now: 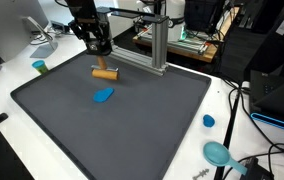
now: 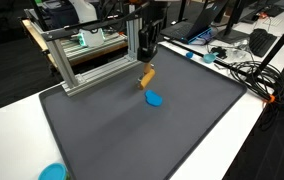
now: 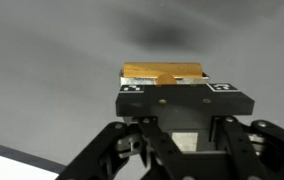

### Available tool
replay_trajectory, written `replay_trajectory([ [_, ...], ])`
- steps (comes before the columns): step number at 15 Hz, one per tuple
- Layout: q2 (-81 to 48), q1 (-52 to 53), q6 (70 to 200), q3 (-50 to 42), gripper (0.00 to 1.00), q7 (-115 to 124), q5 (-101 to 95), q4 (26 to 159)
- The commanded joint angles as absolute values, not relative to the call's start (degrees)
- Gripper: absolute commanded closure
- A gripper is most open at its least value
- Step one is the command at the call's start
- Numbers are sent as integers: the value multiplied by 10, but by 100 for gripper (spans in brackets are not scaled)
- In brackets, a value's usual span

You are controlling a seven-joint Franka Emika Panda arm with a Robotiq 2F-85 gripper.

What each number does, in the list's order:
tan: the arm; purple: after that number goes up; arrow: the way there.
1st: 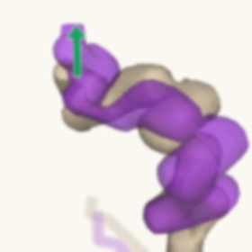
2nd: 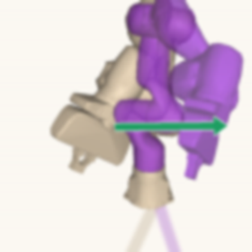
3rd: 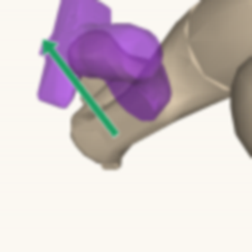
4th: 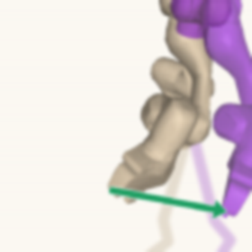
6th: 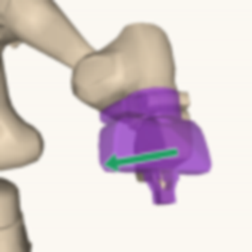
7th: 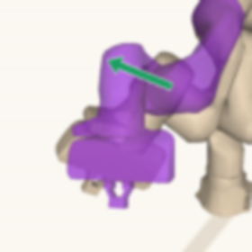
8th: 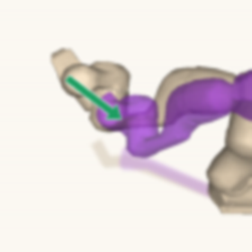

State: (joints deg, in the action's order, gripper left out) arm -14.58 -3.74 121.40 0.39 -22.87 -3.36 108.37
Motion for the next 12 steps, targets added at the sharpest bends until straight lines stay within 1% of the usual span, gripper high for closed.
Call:
replay_trajectory([
  [1,-117,-41,1201,16,78,-331,-42,1110],
  [8,-139,-45,1197,31,78,-547,-29,1080],
  [9,-151,-49,1176,32,78,-570,-8,1057],
  [10,-168,-40,1139,21,78,-507,-16,1027],
  [11,-144,-36,1189,23,53,-518,-27,1079],
  [12,-150,-37,1172,22,53,-512,-27,1066],
])
